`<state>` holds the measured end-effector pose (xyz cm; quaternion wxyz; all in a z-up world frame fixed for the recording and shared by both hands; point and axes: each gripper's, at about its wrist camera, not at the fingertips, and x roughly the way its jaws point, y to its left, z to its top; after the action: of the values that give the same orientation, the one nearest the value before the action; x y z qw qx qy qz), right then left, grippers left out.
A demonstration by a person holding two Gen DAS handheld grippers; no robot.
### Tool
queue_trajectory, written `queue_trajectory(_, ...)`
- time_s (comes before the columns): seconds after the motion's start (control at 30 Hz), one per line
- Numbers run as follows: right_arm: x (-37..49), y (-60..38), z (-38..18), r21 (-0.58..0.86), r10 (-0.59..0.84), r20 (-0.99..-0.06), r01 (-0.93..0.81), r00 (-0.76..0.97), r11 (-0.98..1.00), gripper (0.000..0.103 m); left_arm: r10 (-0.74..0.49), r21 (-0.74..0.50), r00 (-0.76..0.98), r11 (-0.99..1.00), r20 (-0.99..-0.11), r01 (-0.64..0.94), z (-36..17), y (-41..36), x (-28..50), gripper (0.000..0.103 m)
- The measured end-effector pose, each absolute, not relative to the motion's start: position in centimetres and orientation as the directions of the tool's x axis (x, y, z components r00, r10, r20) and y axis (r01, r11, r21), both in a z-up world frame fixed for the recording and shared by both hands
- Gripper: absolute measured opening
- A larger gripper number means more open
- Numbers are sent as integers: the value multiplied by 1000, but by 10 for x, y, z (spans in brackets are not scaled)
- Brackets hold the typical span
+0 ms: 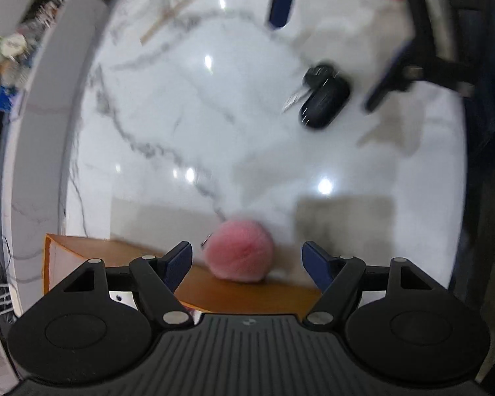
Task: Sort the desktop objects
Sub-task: 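Move left tool to pink pompom on table while right tool reaches black car key, then close left tool on pink pompom while right tool grasps black car key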
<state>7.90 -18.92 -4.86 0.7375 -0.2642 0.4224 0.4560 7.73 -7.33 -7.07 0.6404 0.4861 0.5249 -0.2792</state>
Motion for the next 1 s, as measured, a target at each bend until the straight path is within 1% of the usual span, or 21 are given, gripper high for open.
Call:
queue_trajectory(0.07, 84, -188, -59, -1, 427, -879, -896, 212, 444, 91, 213, 304, 237, 384, -948, 872, -81, -74, 94, 87)
queue_trajectory(0.17, 91, -189, -73, 12, 410, -892, -897, 190, 441, 91, 264, 275, 178, 397, -948, 876, -95, -74, 112, 87)
queue_trajectory(0.43, 97, -193, -91, 32, 400, -902, -900, 161, 435, 91, 354, 232, 80, 413, -932, 880, -126, -72, 136, 89)
queue_trajectory(0.67, 96, -184, -100, 33, 397, -907, -917, 140, 399, 91, 382, 217, 45, 422, -923, 880, -145, -68, 138, 89)
queue_trajectory(0.8, 97, -176, -108, 22, 377, -916, -924, 134, 381, 91, 377, 212, 32, 448, -926, 869, -154, -62, 142, 89)
queue_trajectory(0.83, 98, -176, -110, 20, 373, -918, -925, 133, 380, 90, 372, 210, 31, 453, -928, 866, -155, -61, 142, 92)
queue_trajectory(0.9, 101, -174, -114, 16, 361, -923, -922, 135, 386, 84, 356, 197, 20, 469, -934, 861, -154, -58, 145, 92)
queue_trajectory(1.0, 104, -172, -116, 5, 355, -923, -919, 148, 395, 82, 335, 177, 3, 489, -942, 854, -153, -53, 148, 92)
